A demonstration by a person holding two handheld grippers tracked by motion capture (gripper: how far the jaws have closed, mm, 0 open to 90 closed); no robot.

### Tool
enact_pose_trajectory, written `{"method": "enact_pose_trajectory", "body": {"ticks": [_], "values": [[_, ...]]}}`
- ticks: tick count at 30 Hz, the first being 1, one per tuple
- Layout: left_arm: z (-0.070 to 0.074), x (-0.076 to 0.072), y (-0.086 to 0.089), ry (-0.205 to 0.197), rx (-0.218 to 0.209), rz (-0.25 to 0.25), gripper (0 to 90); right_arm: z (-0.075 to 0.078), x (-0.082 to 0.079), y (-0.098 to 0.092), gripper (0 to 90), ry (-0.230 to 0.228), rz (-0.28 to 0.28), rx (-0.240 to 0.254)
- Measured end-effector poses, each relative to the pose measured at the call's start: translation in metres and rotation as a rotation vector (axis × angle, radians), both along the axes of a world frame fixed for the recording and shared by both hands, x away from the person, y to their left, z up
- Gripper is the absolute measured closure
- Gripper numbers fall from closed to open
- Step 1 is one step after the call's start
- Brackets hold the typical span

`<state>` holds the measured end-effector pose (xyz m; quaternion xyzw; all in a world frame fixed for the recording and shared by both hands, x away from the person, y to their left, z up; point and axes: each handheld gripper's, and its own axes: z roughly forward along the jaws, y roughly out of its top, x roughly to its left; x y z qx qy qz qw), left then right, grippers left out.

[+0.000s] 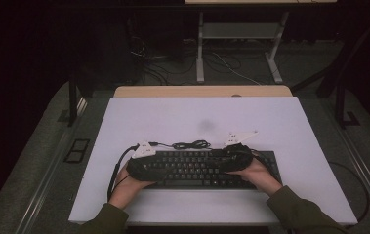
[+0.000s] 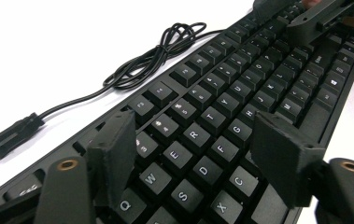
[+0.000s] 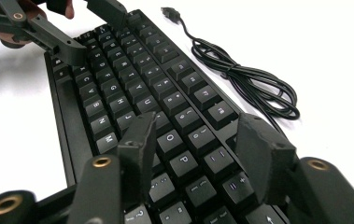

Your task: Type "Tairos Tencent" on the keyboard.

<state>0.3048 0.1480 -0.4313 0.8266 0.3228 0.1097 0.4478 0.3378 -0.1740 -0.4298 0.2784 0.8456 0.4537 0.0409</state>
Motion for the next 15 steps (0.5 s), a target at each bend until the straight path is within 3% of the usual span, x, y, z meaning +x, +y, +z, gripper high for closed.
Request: {"method": "enact_pose_trajectory", "body": {"ticks": [15], "values": [[-0.001, -0.01, 0.012, -0.02, 0.005, 0.063, 14.8, -0.001, 0.006, 0.015, 72.7, 0.023, 0.077, -0.004]]}}
